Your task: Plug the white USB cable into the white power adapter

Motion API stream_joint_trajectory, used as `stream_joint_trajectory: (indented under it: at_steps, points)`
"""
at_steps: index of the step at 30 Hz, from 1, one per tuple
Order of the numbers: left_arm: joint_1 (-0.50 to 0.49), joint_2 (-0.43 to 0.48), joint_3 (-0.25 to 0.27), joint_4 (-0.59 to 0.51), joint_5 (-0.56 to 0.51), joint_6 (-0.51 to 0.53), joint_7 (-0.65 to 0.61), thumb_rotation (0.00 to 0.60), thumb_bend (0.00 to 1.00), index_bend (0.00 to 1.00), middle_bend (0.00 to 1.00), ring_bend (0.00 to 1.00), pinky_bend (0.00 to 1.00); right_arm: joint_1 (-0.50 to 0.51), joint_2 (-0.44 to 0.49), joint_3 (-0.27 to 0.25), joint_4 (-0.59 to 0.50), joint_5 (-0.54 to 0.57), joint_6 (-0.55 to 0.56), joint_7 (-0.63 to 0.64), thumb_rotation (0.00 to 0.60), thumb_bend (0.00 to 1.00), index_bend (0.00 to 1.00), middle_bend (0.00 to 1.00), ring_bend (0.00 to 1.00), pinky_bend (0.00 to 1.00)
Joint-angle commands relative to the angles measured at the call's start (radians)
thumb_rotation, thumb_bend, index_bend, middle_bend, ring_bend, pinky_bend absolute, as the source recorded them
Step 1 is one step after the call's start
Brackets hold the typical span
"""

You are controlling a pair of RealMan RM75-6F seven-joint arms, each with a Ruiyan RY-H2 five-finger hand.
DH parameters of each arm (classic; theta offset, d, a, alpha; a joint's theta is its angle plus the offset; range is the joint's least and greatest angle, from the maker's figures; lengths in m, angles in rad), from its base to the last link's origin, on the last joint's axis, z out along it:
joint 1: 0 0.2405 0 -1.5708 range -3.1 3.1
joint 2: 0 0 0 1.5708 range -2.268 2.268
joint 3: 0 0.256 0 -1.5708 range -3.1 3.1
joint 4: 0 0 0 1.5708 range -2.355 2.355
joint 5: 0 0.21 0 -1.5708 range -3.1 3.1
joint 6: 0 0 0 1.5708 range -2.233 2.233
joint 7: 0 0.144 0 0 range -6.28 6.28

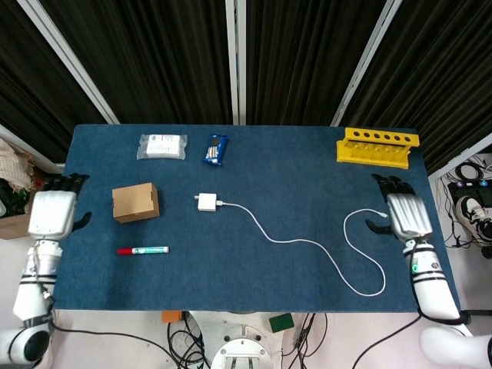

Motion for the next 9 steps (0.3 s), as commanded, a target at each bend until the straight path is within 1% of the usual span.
stream_joint_trajectory:
  at_steps: [1,5,9]
  points:
    - [0.102,0.048,0.067,-0.069,0.090,0.086,-0.045,0.600,0.17,0.23,0.23,0.23,0.29,-0.106,0.013,-0.052,-0.034,-0.111,0.095,0.052,0.600,0.21,0.13,0.18,0.07,0.17]
    - [0.188,0.049,0.117,-0.119,0.178,0.169,-0.015,0.600,0.17,0.23,0.23,0.23,0.28,-0.187,0.000,-0.085,-0.058,-0.200,0.160,0.050,0.600,0.21,0.13,0.18,0.07,0.17]
    - [0.246,0.035,0.145,-0.137,0.238,0.198,-0.015,0.600,0.17,0.23,0.23,0.23,0.28,-0.239,-0.022,-0.095,-0.052,-0.266,0.189,0.057,0.600,0.21,0.13,0.18,0.07,0.17]
